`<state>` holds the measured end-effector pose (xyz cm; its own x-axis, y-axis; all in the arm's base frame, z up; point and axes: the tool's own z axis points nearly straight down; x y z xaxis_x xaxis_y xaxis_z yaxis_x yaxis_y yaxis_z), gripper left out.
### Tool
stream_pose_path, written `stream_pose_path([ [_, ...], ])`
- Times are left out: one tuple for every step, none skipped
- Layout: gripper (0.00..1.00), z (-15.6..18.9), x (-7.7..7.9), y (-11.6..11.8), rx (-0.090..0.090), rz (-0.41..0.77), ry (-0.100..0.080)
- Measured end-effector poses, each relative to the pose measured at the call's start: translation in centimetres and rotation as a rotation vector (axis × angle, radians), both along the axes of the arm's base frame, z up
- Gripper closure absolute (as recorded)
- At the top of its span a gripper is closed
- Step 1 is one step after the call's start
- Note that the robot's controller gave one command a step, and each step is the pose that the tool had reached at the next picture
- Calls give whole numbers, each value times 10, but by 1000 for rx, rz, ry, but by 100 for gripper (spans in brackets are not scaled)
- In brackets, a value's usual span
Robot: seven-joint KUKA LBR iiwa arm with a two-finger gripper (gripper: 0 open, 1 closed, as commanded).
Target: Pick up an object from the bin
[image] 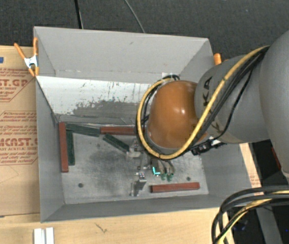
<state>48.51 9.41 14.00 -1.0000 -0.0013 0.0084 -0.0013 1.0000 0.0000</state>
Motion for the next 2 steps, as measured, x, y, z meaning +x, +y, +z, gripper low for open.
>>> stream_pose_path([
  [0, 4, 2, 0, 1, -1, -7],
  [100, -51, 3, -82, 1, 31, -6],
])
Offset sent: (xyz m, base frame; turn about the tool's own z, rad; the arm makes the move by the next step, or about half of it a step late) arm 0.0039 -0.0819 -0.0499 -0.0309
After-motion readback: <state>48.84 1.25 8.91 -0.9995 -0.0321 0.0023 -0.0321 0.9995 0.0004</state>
